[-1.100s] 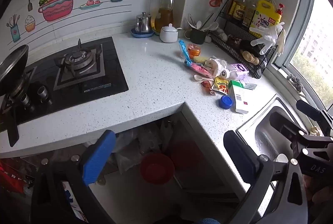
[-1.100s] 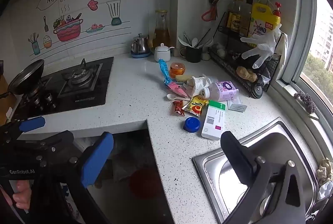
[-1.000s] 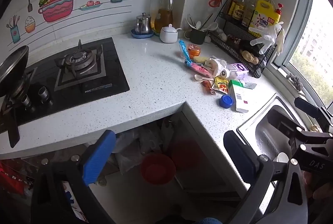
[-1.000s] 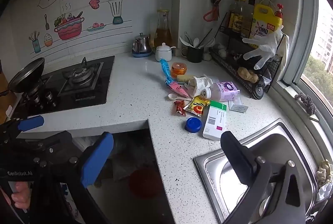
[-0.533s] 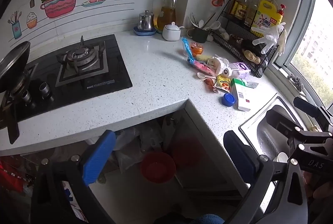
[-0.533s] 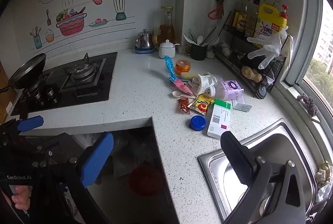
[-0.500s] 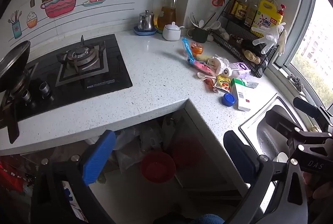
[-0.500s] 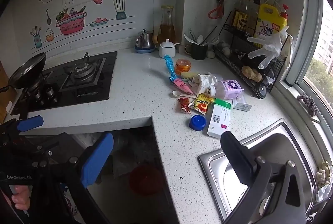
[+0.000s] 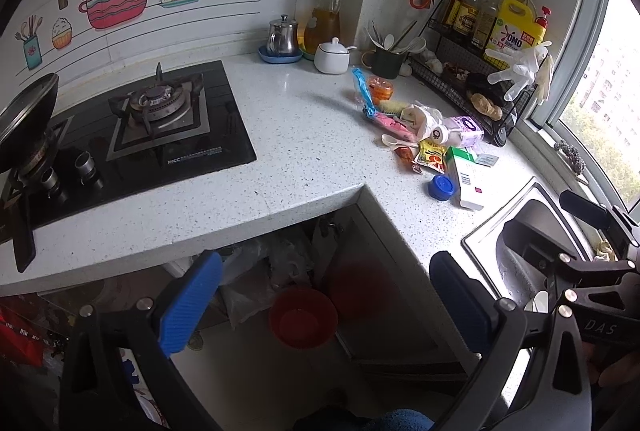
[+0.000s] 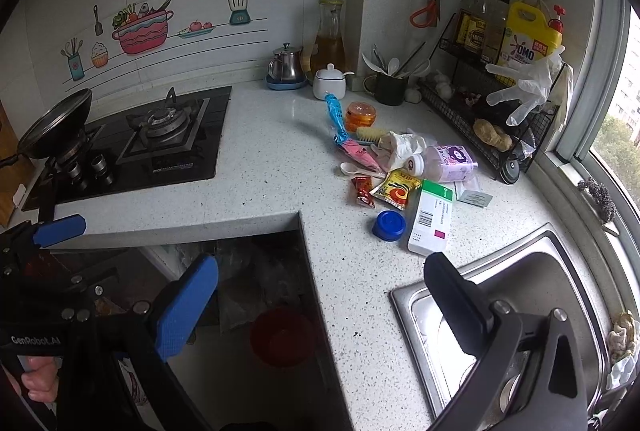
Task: Collect trash
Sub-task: 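Move both tools toward the cluttered counter corner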
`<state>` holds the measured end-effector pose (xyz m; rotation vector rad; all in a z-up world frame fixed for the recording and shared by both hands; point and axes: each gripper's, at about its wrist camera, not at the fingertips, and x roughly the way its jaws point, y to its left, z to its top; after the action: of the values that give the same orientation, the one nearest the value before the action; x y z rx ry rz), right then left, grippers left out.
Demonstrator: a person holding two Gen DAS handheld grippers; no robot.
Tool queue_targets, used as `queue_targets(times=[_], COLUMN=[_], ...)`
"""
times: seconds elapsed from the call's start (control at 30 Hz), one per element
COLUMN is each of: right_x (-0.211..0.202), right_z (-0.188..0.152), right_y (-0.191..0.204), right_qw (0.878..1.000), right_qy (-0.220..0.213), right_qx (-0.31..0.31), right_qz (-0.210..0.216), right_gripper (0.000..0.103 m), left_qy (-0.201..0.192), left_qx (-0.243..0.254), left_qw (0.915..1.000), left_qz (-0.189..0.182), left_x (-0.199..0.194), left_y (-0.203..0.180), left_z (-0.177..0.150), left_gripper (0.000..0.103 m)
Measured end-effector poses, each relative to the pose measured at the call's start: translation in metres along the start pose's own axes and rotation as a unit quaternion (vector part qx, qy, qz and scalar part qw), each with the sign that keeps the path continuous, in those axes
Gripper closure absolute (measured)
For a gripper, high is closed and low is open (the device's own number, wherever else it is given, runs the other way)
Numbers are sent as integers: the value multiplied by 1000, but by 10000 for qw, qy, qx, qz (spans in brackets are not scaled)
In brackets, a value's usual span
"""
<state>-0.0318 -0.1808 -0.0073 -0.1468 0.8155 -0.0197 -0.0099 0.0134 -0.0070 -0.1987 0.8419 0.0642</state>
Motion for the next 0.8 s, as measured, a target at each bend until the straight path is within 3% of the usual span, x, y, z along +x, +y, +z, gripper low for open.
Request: queue_targets(times=[0.8], right_x=[12], right_z=[1], right_y=[5], right_qw=[9998], right_qy=[176], right_qx=[-49], right_qz=[-41], right_gripper=[0], left_qy=[115], left_qx=[-9], left_qw=[9998], left_qz=[-131], left_x=[15], left_y=[7], left_z=[-1], left_gripper=[0])
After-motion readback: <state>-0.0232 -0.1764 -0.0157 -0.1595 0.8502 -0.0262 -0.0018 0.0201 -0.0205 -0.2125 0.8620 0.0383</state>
